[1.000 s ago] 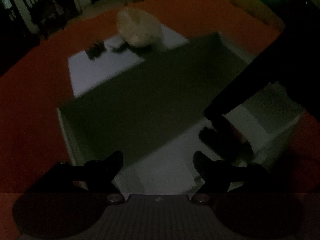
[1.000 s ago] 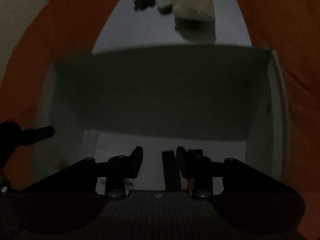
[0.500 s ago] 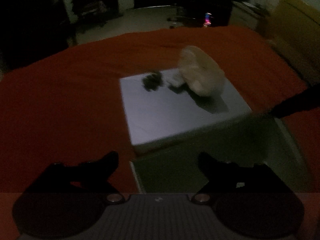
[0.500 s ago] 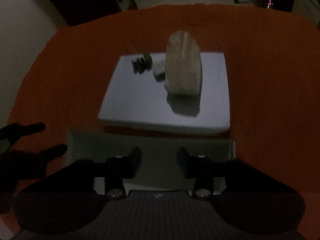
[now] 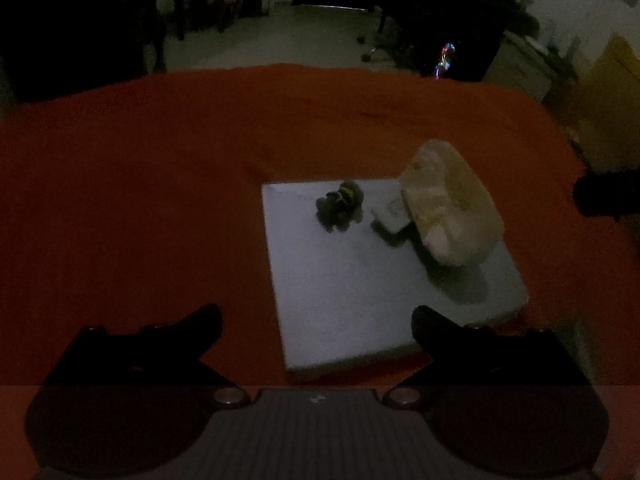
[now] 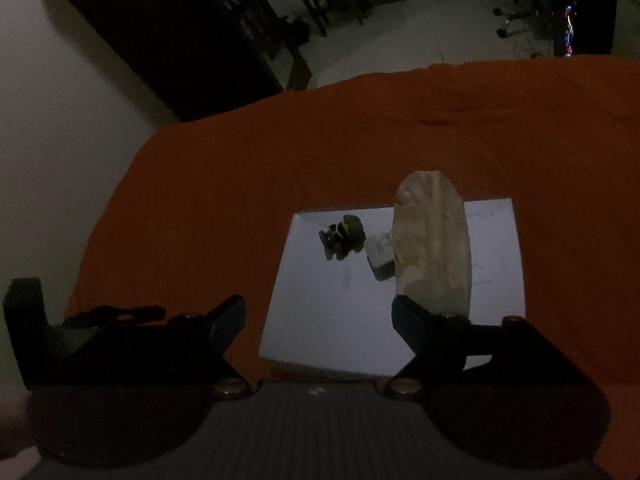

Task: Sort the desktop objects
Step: 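Move the right tool over the tray toward the white remote control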

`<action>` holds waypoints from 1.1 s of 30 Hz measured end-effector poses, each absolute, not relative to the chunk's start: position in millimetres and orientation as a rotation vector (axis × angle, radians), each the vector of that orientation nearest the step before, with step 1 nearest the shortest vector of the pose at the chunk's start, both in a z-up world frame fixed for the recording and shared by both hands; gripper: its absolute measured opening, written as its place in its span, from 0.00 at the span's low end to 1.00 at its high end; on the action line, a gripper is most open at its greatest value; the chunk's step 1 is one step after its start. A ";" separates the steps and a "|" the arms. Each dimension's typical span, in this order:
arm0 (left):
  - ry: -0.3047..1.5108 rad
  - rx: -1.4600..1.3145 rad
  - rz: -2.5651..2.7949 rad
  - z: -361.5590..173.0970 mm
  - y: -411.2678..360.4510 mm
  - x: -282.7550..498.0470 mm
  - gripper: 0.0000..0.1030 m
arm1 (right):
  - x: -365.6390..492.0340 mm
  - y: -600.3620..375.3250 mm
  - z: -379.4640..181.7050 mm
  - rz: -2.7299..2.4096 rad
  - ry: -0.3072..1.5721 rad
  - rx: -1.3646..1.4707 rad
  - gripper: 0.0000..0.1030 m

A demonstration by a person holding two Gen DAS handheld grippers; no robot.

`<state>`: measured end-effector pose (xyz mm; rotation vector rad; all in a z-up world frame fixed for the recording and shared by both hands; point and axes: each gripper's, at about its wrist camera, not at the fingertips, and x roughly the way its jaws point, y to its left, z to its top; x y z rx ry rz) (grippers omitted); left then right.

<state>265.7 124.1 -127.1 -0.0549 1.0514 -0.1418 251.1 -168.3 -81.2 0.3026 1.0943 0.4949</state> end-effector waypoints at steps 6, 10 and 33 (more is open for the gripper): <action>1.101 -0.061 -0.124 -157.2 127.3 296.3 1.00 | 278.1 -163.3 -96.5 0.454 1.095 0.342 0.79; 1.105 -0.034 -0.105 -173.9 126.5 311.7 1.00 | 299.7 -158.0 -108.6 0.427 1.095 0.333 0.76; 1.102 0.086 -0.148 -229.1 108.7 355.1 0.99 | 380.6 -73.6 -203.4 0.454 1.081 0.199 0.70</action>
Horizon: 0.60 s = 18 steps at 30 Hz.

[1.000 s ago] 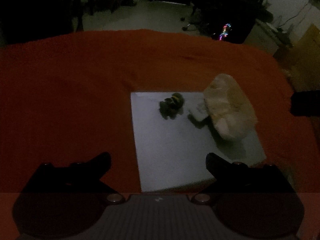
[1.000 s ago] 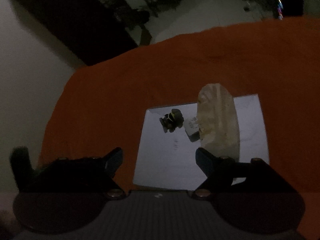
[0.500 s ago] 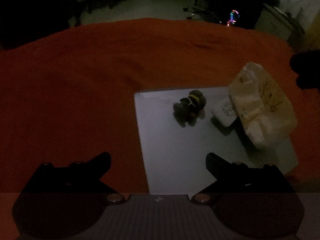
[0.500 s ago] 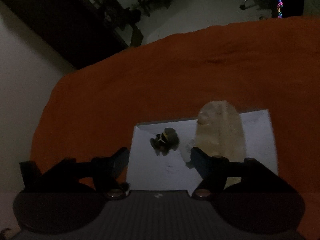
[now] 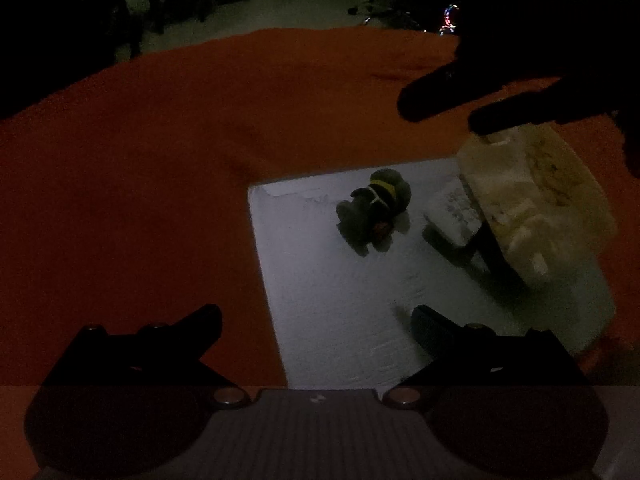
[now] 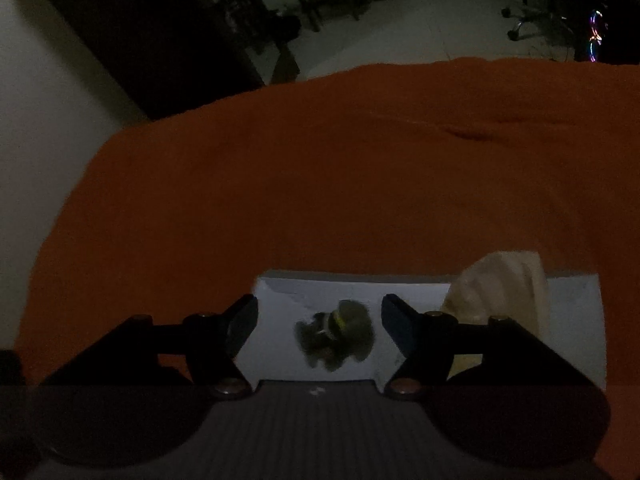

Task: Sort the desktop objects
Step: 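Move the right tool over the tray toward the white remote control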

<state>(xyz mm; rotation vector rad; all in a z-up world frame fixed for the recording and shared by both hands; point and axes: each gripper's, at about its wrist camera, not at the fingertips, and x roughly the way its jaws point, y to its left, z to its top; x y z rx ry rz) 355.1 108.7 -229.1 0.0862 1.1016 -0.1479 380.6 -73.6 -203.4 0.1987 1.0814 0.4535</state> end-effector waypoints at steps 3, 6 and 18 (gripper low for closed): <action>1.090 0.098 -0.156 -228.2 108.5 358.9 0.99 | 385.1 -70.6 -216.1 0.433 1.082 0.130 0.70; 1.077 0.141 -0.179 -228.9 104.7 363.8 0.99 | 384.0 -79.6 -226.1 0.419 1.113 0.141 0.70; 1.033 0.281 -0.252 -241.7 85.7 393.3 1.00 | 379.5 -126.6 -234.2 0.280 1.176 0.124 0.71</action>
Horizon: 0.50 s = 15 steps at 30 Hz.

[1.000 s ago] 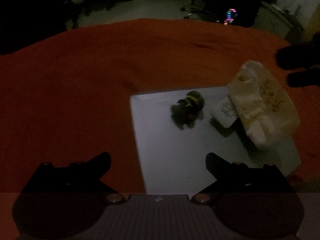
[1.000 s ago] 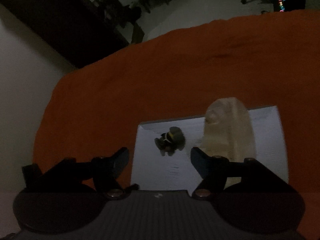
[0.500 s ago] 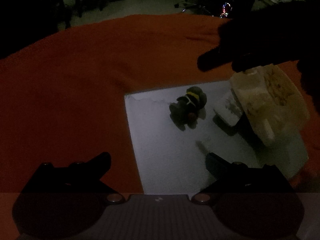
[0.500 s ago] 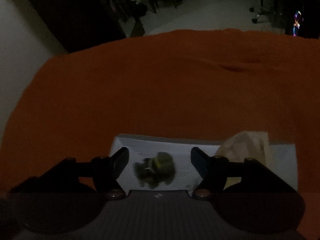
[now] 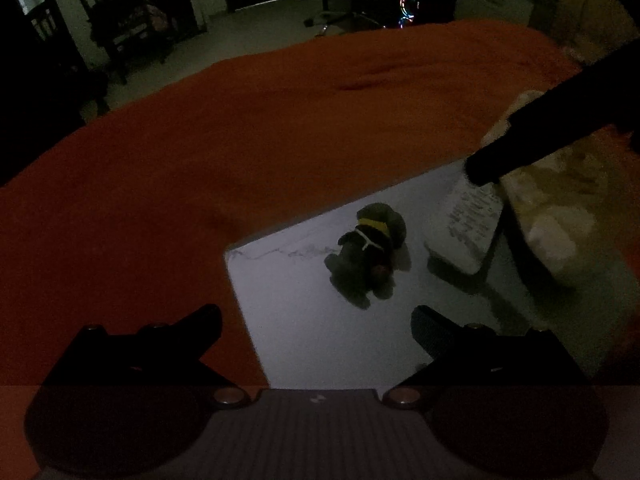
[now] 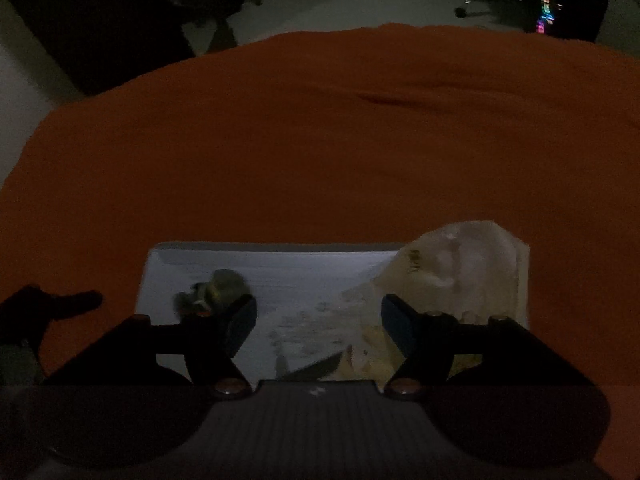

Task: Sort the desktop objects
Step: 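Move the right tool over the tray toward the white remote control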

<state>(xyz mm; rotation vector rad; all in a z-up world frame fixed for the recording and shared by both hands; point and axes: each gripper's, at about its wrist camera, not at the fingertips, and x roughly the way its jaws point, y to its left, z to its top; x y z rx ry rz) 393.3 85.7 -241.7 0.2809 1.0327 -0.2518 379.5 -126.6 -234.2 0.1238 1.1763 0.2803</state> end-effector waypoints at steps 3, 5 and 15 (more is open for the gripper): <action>1.033 0.285 -0.252 -245.7 83.6 399.3 1.00 | 381.9 -140.5 -237.7 0.228 1.200 0.123 0.71; 1.032 0.284 -0.252 -246.7 83.2 401.8 1.00 | 385.0 -151.2 -240.4 0.196 1.212 0.120 0.71; 1.015 0.333 -0.280 -255.3 73.0 413.3 1.00 | 388.3 -184.3 -237.9 0.161 1.259 0.236 0.75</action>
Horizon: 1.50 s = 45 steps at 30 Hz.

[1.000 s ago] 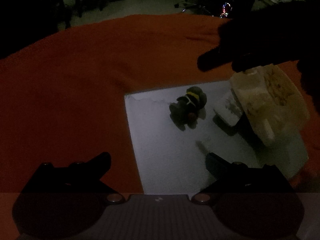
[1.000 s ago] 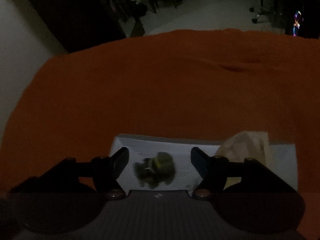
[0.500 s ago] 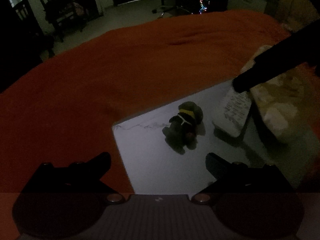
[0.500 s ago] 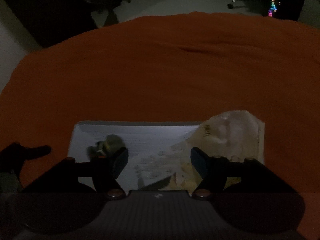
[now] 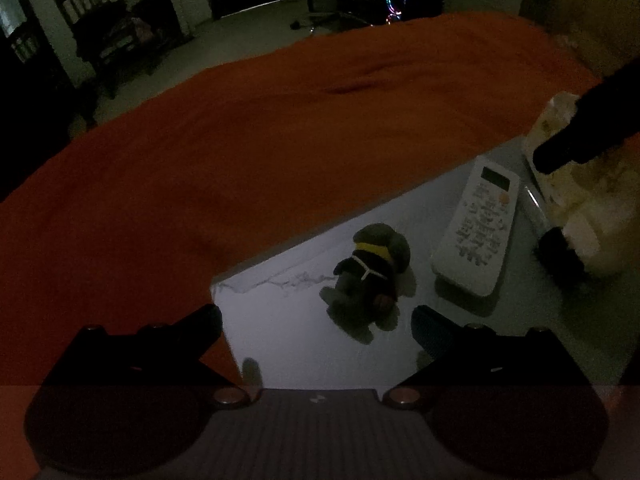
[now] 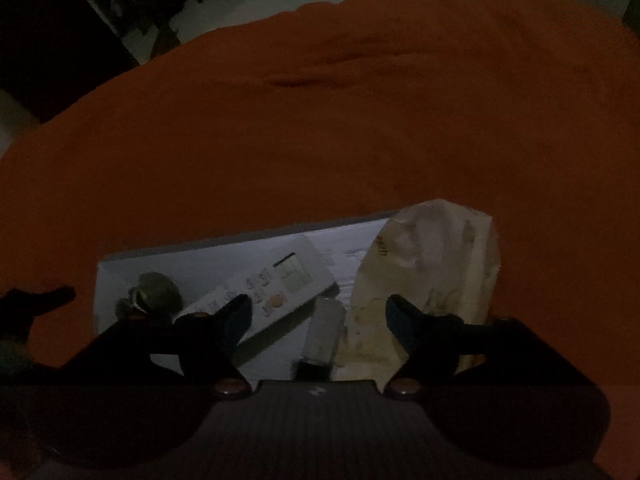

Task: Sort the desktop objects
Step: 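Grasp the white remote control with the right tool, then lift the remote with the right tool while the left tool grasps the dark toy figure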

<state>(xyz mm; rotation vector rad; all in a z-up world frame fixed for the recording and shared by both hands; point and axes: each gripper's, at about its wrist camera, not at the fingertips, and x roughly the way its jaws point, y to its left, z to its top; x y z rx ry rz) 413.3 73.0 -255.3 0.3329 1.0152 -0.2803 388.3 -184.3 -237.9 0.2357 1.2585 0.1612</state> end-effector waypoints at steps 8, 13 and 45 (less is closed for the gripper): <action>0.988 0.373 -0.298 -264.7 55.7 420.4 1.00 | 397.3 -174.2 -230.8 0.159 1.289 0.302 0.77; 0.966 0.382 -0.316 -270.2 44.8 423.3 1.00 | 405.5 -157.2 -222.2 0.214 1.293 0.337 0.81; 1.111 0.247 -0.354 -267.5 66.7 385.8 0.38 | 387.4 -151.5 -243.3 0.335 1.444 0.060 0.36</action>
